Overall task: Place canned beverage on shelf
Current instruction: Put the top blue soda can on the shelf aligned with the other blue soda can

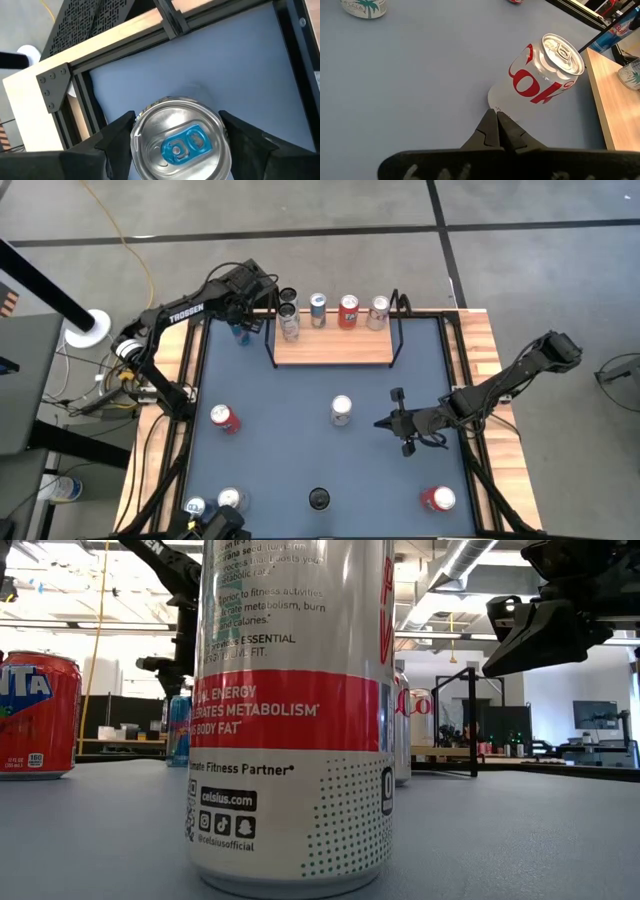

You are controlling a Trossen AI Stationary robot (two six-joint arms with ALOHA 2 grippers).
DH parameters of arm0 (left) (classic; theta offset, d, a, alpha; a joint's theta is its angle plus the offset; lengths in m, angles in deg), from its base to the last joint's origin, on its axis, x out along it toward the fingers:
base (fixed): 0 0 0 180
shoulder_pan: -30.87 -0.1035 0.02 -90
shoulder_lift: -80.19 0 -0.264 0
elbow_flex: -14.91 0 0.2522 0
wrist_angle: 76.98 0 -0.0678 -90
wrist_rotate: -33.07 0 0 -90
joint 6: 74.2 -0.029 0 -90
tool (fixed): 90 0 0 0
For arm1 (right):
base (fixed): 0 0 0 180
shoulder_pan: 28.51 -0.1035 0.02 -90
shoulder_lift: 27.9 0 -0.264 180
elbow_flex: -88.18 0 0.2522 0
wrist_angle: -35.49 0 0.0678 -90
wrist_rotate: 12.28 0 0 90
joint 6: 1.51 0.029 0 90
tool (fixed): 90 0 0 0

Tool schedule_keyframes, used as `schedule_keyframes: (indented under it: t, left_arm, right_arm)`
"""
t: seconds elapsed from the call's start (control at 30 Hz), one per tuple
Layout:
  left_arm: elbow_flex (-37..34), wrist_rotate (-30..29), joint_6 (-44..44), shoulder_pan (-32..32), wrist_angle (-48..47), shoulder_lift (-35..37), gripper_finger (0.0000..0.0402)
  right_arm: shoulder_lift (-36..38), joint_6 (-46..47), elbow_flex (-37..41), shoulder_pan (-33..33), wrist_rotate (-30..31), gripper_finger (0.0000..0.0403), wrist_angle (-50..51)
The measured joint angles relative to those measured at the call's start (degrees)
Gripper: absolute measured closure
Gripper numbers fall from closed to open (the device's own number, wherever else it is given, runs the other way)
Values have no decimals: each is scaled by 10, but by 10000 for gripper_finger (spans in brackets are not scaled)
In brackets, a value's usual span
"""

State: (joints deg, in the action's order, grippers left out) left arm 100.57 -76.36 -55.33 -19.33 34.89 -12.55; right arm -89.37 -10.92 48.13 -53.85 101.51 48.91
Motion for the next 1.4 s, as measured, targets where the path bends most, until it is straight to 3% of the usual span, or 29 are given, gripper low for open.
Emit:
schedule_keyframes:
  t: [0.27,0.53,0.7,0.87,0.93,1.03,1.2,1.4]
  left_arm:
    - [27,-2,-1,7,-64,54,161]
    - [80,-27,18,64,-66,175,164]
    - [90,-40,7,141,34,251,164]
    - [91,-107,-34,226,143,288,164]
    - [91,-90,-43,248,183,289,164]
    - [91,-16,-38,270,216,270,164]
    - [91,68,-33,290,271,197,164]
    - [157,106,-59,291,261,78,164]
  right_arm:
    - [0,0,0,0,0,403,0]
    - [0,0,0,0,0,403,0]
    - [0,0,0,0,0,403,-1]
    - [0,0,0,0,0,403,-1]
    - [0,0,0,0,0,403,-1]
    - [0,0,0,0,0,403,-1]
    - [0,0,0,0,0,403,-1]
    - [0,4,0,0,0,403,0]
